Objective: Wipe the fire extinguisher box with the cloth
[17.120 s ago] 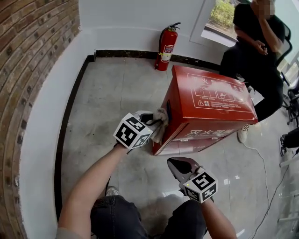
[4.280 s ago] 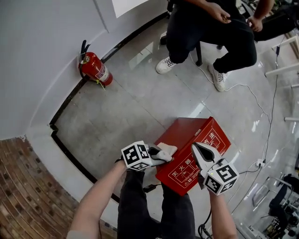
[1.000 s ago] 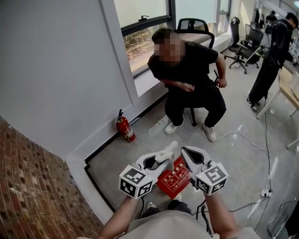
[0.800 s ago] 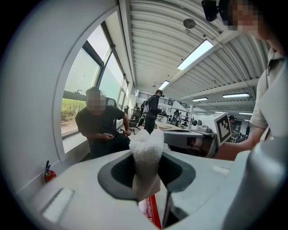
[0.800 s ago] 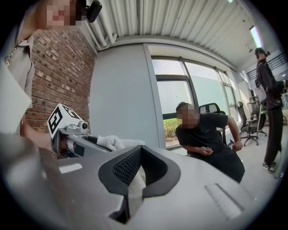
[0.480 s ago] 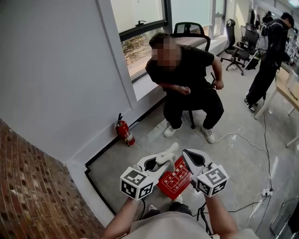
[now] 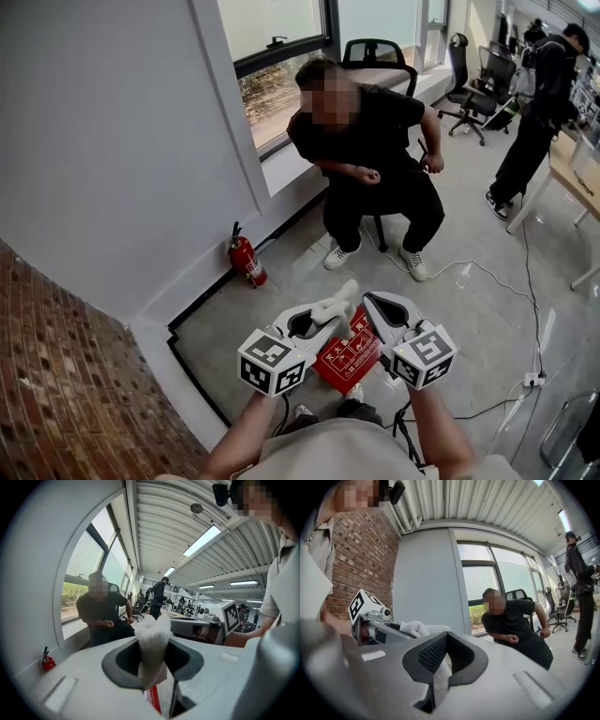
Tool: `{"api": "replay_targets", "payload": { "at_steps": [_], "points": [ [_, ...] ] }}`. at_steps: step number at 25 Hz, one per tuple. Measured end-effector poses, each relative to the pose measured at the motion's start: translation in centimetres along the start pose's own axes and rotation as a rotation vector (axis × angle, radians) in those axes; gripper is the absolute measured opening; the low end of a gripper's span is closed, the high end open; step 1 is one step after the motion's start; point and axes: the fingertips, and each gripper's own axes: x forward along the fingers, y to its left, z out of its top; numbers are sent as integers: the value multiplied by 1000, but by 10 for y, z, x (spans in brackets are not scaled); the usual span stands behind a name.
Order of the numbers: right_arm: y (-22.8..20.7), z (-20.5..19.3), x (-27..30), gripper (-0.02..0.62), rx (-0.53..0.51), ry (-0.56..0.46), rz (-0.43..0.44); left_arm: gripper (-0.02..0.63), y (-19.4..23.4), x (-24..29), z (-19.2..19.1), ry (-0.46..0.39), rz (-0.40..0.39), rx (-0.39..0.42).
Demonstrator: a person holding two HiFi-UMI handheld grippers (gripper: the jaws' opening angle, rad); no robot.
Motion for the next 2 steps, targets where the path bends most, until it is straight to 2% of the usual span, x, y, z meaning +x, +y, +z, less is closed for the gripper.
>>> {"api": "replay_targets", "payload": {
  "at_steps": [2],
  "points": [
    [0, 0, -1, 23, 1, -3, 0, 114, -2, 1, -1, 2, -1, 2]
  ]
}}
